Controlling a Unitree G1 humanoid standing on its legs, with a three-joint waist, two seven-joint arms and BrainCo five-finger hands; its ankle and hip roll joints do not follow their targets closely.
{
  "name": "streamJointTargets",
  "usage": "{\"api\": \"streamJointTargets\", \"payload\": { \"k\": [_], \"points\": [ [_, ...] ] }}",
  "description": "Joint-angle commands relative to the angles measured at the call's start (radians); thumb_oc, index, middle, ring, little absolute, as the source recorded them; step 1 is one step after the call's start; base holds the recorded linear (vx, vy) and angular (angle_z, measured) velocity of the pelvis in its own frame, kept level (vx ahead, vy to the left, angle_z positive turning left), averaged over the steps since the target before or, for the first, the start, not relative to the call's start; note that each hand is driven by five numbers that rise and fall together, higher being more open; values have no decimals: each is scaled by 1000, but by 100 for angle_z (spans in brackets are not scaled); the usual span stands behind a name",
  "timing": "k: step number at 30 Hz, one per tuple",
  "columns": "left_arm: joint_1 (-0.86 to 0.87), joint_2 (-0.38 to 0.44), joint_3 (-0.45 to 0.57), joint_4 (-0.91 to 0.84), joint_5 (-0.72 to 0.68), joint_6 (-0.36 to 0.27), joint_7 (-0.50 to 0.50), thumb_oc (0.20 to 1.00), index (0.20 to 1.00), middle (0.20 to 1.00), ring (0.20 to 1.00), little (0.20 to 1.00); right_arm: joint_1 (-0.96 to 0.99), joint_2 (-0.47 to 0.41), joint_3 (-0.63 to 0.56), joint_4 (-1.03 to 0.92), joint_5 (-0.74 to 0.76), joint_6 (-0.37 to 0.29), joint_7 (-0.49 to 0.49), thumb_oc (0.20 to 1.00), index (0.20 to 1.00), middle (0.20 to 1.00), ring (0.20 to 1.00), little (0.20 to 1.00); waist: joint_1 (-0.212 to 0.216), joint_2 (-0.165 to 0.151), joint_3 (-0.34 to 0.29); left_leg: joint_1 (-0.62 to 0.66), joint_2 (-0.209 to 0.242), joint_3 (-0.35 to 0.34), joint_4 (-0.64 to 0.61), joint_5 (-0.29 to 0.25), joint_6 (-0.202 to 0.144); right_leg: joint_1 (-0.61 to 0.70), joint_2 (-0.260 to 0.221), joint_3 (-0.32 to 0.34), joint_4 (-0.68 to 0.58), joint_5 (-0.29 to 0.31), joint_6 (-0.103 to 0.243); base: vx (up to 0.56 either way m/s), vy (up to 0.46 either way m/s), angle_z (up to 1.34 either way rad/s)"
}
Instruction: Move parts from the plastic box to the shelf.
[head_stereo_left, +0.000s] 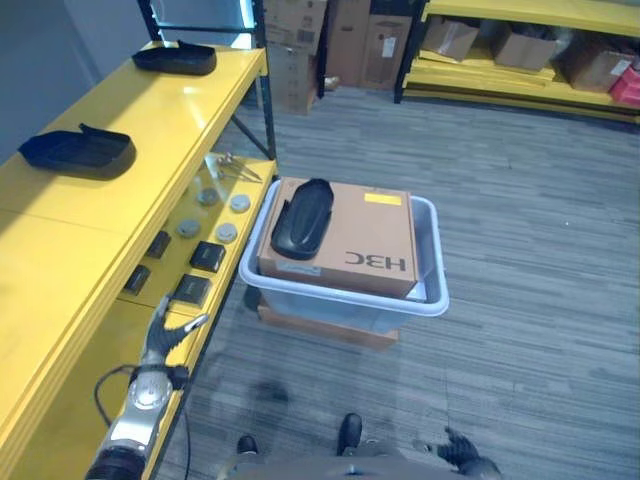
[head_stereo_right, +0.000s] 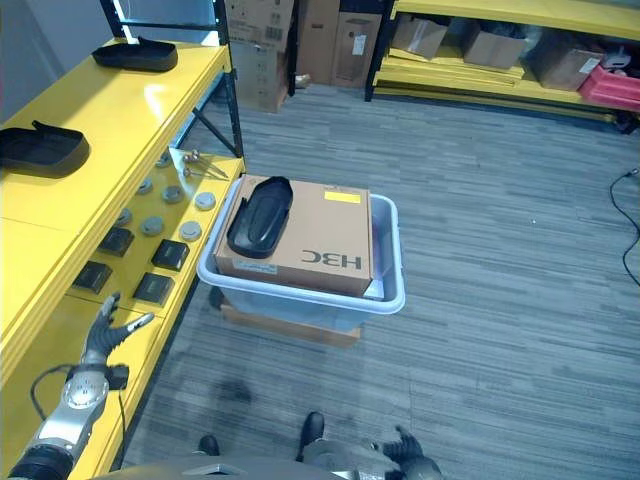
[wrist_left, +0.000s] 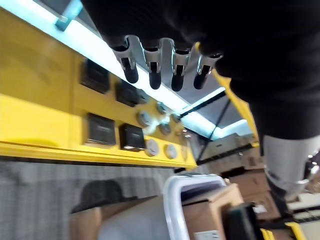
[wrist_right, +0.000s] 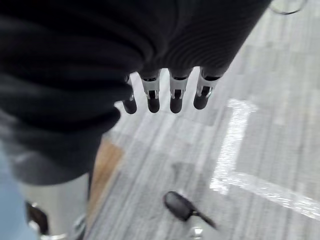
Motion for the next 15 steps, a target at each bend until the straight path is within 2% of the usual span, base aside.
{"api": "streamJointTargets", "payload": {
  "k": [1, 2, 3, 5, 6, 7, 8, 9, 10, 11, 13, 14, 15],
  "points": [
    [-48, 3, 9, -14, -43, -39, 37, 1000, 1000, 1000, 1000, 1000, -72, -49, 17, -103, -53, -35, -28, 1000, 1000, 1000, 1000, 1000, 11, -47, 72, -89, -76, -86, 304, -47, -13, 15, -62, 17, 22, -102, 61, 144, -138, -22],
    [-32, -10, 14, 43, -47, -34, 35, 1000, 1000, 1000, 1000, 1000, -75, -92, 19, -242, -103, -42, -50, 1000, 1000, 1000, 1000, 1000, 15, -53, 72, -125, -78, -85, 274, -66, 0, 28, -59, 33, 9, -110, 64, 137, -33, -19],
    [-33, -10, 13, 44, -47, -34, 35, 1000, 1000, 1000, 1000, 1000, -74, -92, 19, -244, -104, -41, -50, 1000, 1000, 1000, 1000, 1000, 14, -56, 70, -126, -82, -84, 270, -61, 1, 25, -63, 32, 8, -109, 64, 184, 40, -15],
    [-14, -20, 8, 86, -52, -33, 35, 1000, 1000, 1000, 1000, 1000, -93, -104, 1, -324, -80, -55, -65, 1000, 1000, 1000, 1000, 1000, 24, -58, 68, -121, -62, -81, 158, -76, 13, 33, -65, 58, 3, -113, 77, 165, 118, -34],
    [-12, -29, -2, 115, -69, -35, 30, 1000, 1000, 1000, 1000, 1000, -112, -106, -13, -361, -49, -64, -79, 1000, 1000, 1000, 1000, 1000, 33, -53, 70, -133, -29, -93, 60, -31, 5, 41, -63, 68, 3, -120, 83, 228, 187, -62],
    [3, -39, -8, 152, -101, -37, 15, 1000, 1000, 1000, 1000, 1000, -130, -113, -30, -436, -39, -71, -102, 1000, 1000, 1000, 1000, 1000, 41, -38, 69, -128, 14, -110, -59, 39, -8, 52, -54, 81, 4, -135, 91, 222, 186, -47],
    [6, -50, -15, 185, -120, -38, 2, 1000, 1000, 1000, 1000, 1000, -141, -112, -44, -470, -27, -79, -115, 1000, 1000, 1000, 1000, 1000, 44, -32, 69, -122, 26, -126, -89, 56, -12, 60, -52, 89, 4, -141, 95, 215, 174, -29],
    [15, -61, -20, 218, -134, -39, -14, 1000, 1000, 1000, 1000, 1000, -156, -111, -50, -505, -21, -89, -121, 1000, 1000, 1000, 1000, 1000, 45, -18, 68, -91, 29, -140, -127, 47, -10, 70, -47, 100, 7, -147, 99, 103, 100, -18],
    [14, -61, -21, 218, -134, -39, -14, 1000, 1000, 1000, 1000, 1000, -156, -111, -51, -505, -21, -88, -121, 1000, 1000, 1000, 1000, 1000, 45, -18, 67, -93, 28, -140, -129, 50, -9, 68, -47, 100, 6, -145, 99, 192, 224, -40],
    [30, -81, -32, 277, -130, -29, -31, 1000, 1000, 1000, 1000, 1000, -186, -118, -64, -560, -39, -94, -138, 1000, 1000, 1000, 1000, 1000, 42, 7, 52, -53, 21, -150, -162, 46, -14, 86, -51, 108, 8, -149, 105, 207, 255, -57],
    [37, -88, -38, 304, -132, -26, -37, 1000, 1000, 1000, 1000, 1000, -200, -117, -63, -573, -42, -93, -142, 1000, 1000, 1000, 1000, 1000, 45, 13, 47, -33, 13, -148, -176, 43, -13, 96, -58, 113, 7, -148, 108, 207, 264, -50],
    [35, -97, -58, 398, -113, -13, -51, 1000, 1000, 1000, 1000, 1000, -283, -103, -39, -576, -53, -87, -162, 1000, 1000, 1000, 1000, 1000, 58, 9, 42, -7, -15, -139, -186, 29, 3, 93, -81, 136, 3, -131, 114, 130, 193, -27],
    [33, -97, -57, 399, -113, -14, -52, 1000, 1000, 1000, 1000, 1000, -284, -102, -39, -575, -53, -87, -163, 1000, 1000, 1000, 1000, 1000, 59, 9, 43, -6, -15, -137, -187, 28, 3, 92, -81, 138, 3, -131, 115, 143, 243, -23]
  ]
}}
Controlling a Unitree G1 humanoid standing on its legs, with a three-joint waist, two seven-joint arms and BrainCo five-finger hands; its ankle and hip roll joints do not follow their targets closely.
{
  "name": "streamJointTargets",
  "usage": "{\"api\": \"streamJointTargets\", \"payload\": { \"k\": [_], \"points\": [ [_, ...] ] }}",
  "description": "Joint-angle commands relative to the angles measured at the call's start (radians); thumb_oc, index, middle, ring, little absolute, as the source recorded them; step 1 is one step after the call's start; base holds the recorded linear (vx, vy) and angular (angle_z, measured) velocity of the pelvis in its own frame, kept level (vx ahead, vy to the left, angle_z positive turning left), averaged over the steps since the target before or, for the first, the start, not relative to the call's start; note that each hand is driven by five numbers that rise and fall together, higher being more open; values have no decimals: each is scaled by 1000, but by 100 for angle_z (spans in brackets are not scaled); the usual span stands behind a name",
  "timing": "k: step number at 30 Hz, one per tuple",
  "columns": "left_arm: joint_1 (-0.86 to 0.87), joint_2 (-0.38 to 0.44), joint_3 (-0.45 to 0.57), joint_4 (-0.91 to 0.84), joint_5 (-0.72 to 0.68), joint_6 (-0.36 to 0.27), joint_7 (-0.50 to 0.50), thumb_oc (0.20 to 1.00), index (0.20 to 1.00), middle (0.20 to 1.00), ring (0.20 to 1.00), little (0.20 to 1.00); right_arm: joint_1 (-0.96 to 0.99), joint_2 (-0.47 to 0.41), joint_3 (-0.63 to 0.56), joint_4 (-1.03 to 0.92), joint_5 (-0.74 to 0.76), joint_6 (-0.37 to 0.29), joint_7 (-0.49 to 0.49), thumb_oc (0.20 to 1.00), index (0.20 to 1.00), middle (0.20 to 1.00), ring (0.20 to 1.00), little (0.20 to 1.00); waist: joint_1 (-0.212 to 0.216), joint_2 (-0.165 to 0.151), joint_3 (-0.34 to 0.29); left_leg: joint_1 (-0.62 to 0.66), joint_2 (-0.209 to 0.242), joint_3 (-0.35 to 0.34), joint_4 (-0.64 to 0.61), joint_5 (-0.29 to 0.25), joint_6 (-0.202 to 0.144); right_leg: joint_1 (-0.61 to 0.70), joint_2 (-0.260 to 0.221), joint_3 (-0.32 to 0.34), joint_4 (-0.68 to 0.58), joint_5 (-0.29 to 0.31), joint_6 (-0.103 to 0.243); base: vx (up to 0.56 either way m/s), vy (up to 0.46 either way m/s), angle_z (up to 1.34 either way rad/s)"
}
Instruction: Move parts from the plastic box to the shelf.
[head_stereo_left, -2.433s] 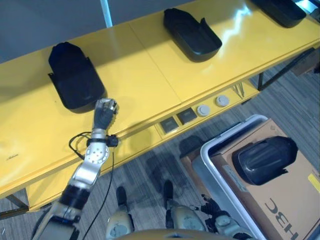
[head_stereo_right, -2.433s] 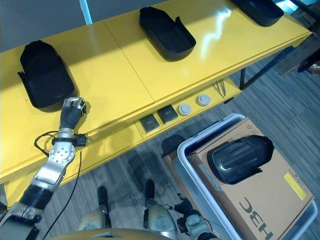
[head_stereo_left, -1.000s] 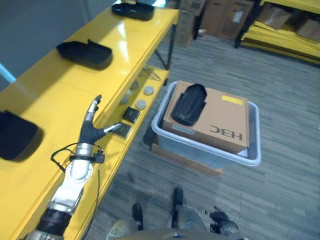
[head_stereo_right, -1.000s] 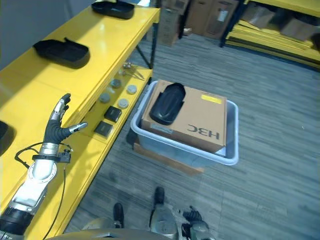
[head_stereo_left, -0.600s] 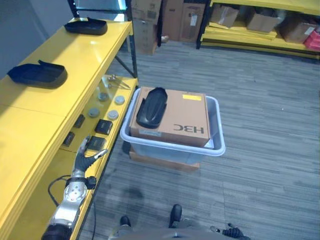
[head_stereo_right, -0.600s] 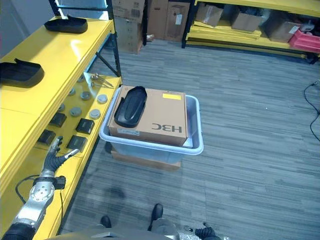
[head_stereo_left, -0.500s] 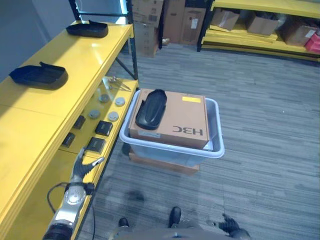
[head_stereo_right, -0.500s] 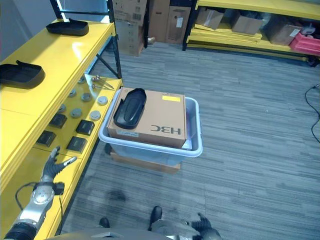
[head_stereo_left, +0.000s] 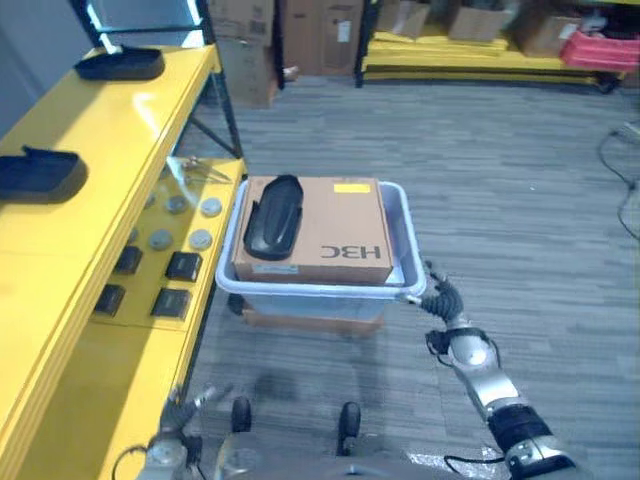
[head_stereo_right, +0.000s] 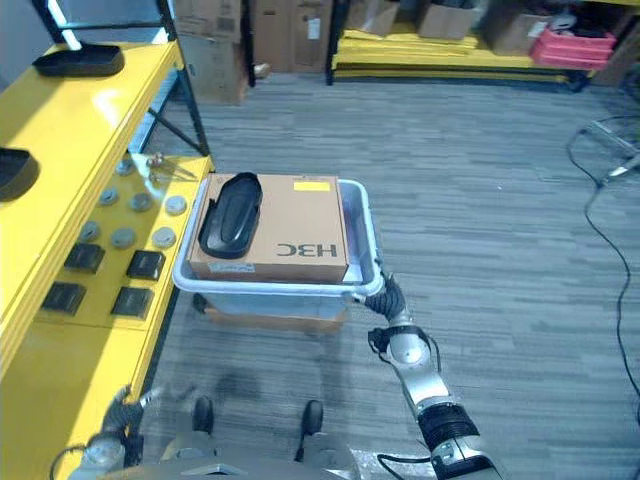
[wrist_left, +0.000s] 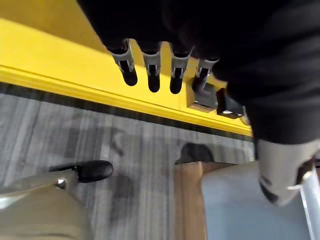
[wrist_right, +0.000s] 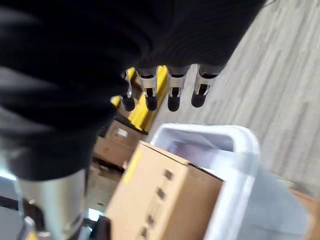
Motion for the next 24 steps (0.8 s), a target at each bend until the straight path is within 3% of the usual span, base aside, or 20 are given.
{"api": "streamJointTargets", "payload": {
  "k": [1, 10, 19, 24],
  "points": [
    [-36, 67, -19, 38, 8, -14, -3, 1000, 1000, 1000, 1000, 1000, -144, 27, 39, 33, 0, -27, -43, 1000, 1000, 1000, 1000, 1000, 42, -37, -6, 0, -35, 6, 5, -63, 36, 67, -90, 5, 3, -142, 104, -2, 94, -23],
    [-126, 124, -185, -43, 0, -50, 0, 1000, 1000, 1000, 1000, 1000, -706, -21, 121, 357, 73, -2, -170, 1000, 1000, 1000, 1000, 1000, 119, -82, 107, -170, -45, -21, 1, -39, 43, -116, -93, 5, 3, -85, 126, -95, 76, 3],
    [-154, 122, -245, -40, -26, -59, 17, 1000, 1000, 1000, 1000, 1000, -959, -31, 214, 602, 64, 34, -214, 1000, 1000, 1000, 1000, 1000, 152, -125, 145, -253, -32, -40, 1, -20, 34, -186, -77, -6, 3, -74, 132, -9, 4, 6],
    [-171, 114, -275, -28, -36, -57, 23, 1000, 1000, 1000, 1000, 1000, -1047, -23, 256, 779, 52, 69, -213, 1000, 1000, 1000, 1000, 1000, 176, -127, 159, -286, -35, -61, 1, -10, 30, -201, -79, -26, 3, -72, 138, 5, 1, 4]
  ]
}}
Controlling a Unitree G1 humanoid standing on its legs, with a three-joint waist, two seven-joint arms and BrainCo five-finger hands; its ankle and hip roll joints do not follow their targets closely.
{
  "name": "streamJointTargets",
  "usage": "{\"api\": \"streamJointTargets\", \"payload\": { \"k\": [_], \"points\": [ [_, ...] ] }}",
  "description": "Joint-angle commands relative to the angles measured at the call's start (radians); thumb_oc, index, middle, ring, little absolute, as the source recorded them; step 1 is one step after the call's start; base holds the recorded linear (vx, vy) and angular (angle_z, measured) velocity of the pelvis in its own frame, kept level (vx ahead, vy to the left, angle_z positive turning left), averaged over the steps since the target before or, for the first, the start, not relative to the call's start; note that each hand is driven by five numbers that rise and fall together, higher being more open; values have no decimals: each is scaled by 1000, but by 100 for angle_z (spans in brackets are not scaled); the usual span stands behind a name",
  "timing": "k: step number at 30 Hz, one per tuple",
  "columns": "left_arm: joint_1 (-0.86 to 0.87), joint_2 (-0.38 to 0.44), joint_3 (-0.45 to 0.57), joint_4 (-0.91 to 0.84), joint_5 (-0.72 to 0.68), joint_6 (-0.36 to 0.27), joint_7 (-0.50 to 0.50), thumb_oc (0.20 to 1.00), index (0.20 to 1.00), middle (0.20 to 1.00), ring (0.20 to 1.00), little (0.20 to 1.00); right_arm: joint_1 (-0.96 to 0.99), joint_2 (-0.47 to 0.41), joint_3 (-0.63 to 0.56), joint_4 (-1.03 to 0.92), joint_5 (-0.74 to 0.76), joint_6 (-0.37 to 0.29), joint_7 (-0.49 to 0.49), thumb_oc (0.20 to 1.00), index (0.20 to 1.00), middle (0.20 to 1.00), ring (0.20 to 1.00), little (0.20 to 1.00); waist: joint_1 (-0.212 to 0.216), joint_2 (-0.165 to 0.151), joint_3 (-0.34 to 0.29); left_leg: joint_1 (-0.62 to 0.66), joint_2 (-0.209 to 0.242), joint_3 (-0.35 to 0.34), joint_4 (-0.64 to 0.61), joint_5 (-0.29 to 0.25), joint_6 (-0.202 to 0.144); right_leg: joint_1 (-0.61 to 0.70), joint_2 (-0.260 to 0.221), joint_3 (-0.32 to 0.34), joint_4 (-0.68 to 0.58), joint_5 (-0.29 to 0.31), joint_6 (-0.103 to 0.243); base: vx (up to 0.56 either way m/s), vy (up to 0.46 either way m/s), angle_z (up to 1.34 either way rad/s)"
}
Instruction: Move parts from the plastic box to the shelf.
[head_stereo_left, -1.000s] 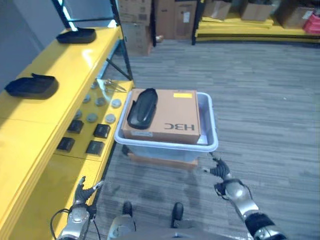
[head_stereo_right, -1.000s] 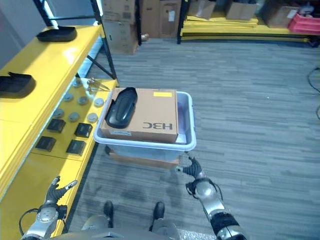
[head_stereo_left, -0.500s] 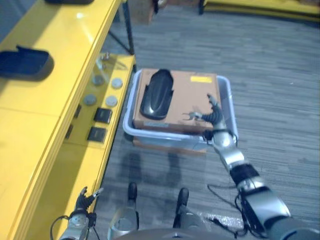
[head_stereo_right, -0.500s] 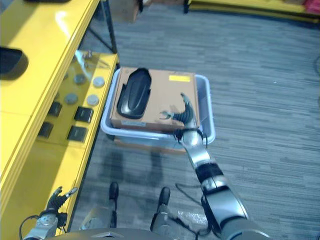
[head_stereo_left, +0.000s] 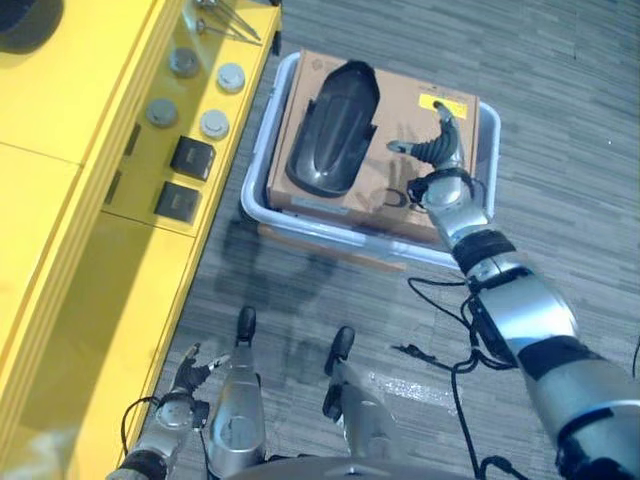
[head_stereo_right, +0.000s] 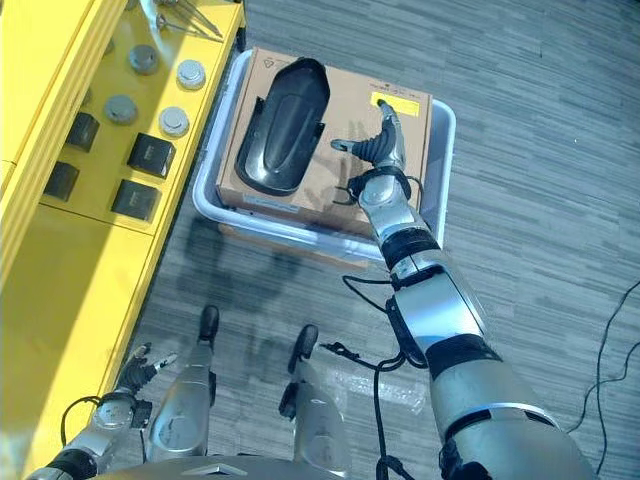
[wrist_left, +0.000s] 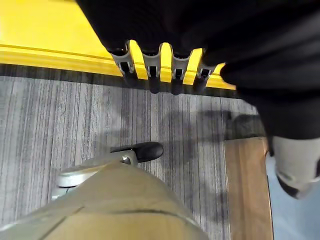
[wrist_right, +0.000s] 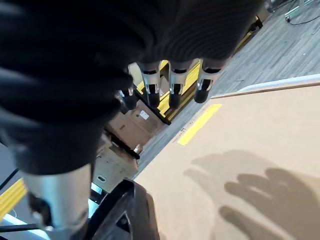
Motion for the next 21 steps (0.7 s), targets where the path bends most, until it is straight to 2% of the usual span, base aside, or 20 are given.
{"api": "streamJointTargets", "payload": {
  "k": [1, 6, 12, 17, 21],
  "points": [
    [-25, 7, -66, 24, -24, -18, 17, 1000, 1000, 1000, 1000, 1000, -70, -57, 58, 79, -7, 16, -21, 1000, 1000, 1000, 1000, 1000, 28, 18, -15, -11, 35, -43, -6, -64, -21, 64, -23, -7, -4, -149, 81, 9, 0, 18],
    [-43, 4, -113, 1, -7, -20, 3, 1000, 1000, 1000, 1000, 1000, -92, -77, 94, 173, -37, 35, 16, 1000, 1000, 1000, 1000, 1000, 62, 37, -3, -42, 26, -73, -6, -57, -22, 49, -27, -33, -4, -147, 87, -8, -1, 9],
    [-47, 15, -192, -96, 35, -29, -32, 1000, 1000, 1000, 1000, 1000, -96, -137, 98, 175, -21, 19, 22, 1000, 1000, 1000, 1000, 1000, 106, 72, 12, -82, 13, -107, -6, -46, -27, 28, -32, -64, -4, -143, 94, -21, 7, 16],
    [-30, 15, -233, -88, 74, -20, -48, 1000, 1000, 1000, 1000, 1000, -108, -161, 69, 154, 10, 5, -31, 1000, 1000, 1000, 1000, 1000, 109, 79, 15, -90, 11, -115, -6, -45, -30, 25, -33, -75, -4, -144, 96, -3, 8, 10],
    [-1, -9, -191, 19, 55, -2, -27, 1000, 1000, 1000, 1000, 1000, -99, -166, 36, 86, 53, -18, -77, 1000, 1000, 1000, 1000, 1000, 92, 64, 14, -72, 12, -114, -6, -53, -29, 41, -33, -74, -4, -149, 93, 1, 3, 2]
  ]
}}
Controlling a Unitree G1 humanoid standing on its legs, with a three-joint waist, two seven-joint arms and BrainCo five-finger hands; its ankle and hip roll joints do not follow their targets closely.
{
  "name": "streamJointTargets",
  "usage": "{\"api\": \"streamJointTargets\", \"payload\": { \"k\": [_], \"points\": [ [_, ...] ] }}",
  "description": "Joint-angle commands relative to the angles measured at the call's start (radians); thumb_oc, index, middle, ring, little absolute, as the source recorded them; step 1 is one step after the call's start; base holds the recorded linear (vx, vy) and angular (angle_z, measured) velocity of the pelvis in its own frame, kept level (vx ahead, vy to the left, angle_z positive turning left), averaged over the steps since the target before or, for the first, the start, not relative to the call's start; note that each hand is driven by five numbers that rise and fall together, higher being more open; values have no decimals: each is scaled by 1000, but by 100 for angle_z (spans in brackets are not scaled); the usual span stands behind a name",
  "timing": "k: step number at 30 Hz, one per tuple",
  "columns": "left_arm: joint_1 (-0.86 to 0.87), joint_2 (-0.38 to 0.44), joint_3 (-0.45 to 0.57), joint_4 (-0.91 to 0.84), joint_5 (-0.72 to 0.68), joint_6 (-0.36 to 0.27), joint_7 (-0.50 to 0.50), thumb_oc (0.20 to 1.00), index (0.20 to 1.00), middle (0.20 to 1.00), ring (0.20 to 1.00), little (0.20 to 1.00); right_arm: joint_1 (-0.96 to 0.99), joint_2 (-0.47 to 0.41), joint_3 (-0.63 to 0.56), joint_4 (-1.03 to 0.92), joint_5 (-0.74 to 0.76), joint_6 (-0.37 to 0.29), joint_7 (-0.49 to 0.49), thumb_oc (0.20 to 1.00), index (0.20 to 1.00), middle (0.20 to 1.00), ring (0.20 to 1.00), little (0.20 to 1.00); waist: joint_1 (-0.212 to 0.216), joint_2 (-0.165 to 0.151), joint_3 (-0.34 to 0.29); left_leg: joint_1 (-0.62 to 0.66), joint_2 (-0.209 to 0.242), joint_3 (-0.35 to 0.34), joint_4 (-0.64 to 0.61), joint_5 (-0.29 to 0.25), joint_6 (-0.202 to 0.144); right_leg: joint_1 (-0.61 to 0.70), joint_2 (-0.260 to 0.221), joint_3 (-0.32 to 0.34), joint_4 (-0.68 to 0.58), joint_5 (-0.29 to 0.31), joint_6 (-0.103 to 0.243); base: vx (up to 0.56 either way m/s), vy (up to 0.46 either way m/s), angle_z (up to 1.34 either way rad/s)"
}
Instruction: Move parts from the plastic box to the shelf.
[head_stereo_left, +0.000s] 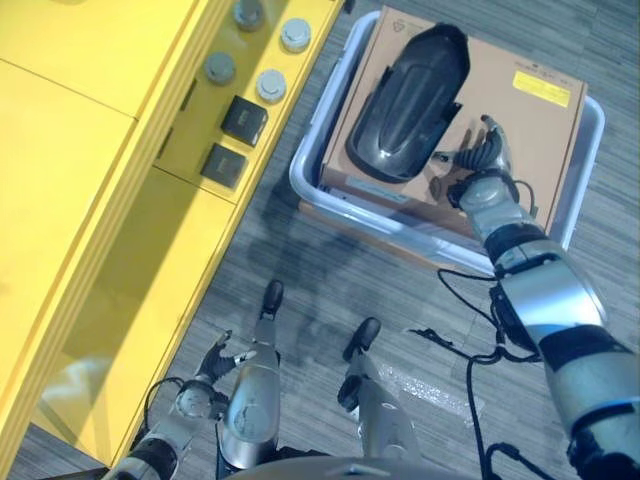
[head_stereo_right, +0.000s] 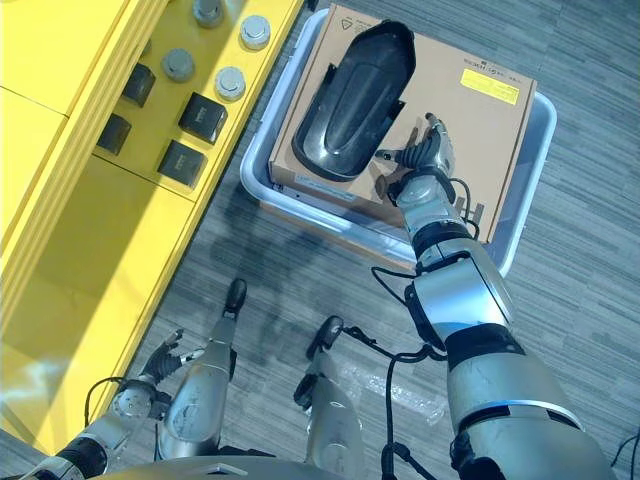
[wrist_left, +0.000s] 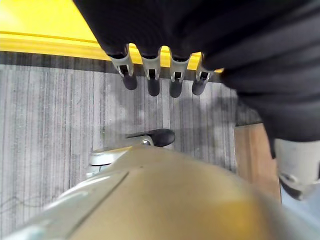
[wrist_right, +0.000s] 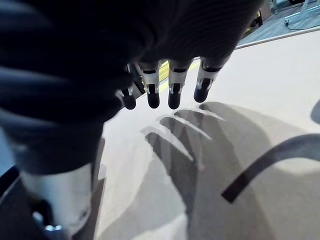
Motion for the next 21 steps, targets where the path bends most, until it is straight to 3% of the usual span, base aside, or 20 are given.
{"api": "streamJointTargets", "payload": {
  "k": [1, 10, 21],
  "points": [
    [37, -10, -37, 59, -2, 10, 22, 1000, 1000, 1000, 1000, 1000, -48, -59, 28, -55, 49, -61, -83, 1000, 1000, 1000, 1000, 1000, -6, -13, -27, 21, 18, -33, -6, -83, -19, 86, -36, -4, -4, -144, 100, 0, 0, 0],
    [41, -14, -40, 1, -64, -8, 30, 1000, 1000, 1000, 1000, 1000, -72, -86, -1, -187, 81, -101, -144, 1000, 1000, 1000, 1000, 1000, -19, -16, -30, 37, 10, -48, -6, -90, -14, 107, -44, -16, -4, -149, 99, -6, 2, 5],
    [0, 10, -98, -67, -71, -16, 10, 1000, 1000, 1000, 1000, 1000, -161, -73, 39, -12, 93, -69, -124, 1000, 1000, 1000, 1000, 1000, 28, -4, -16, -6, -4, -97, -6, -81, -20, 99, -44, -61, -4, -153, 105, -4, -5, 8]
  ]
}}
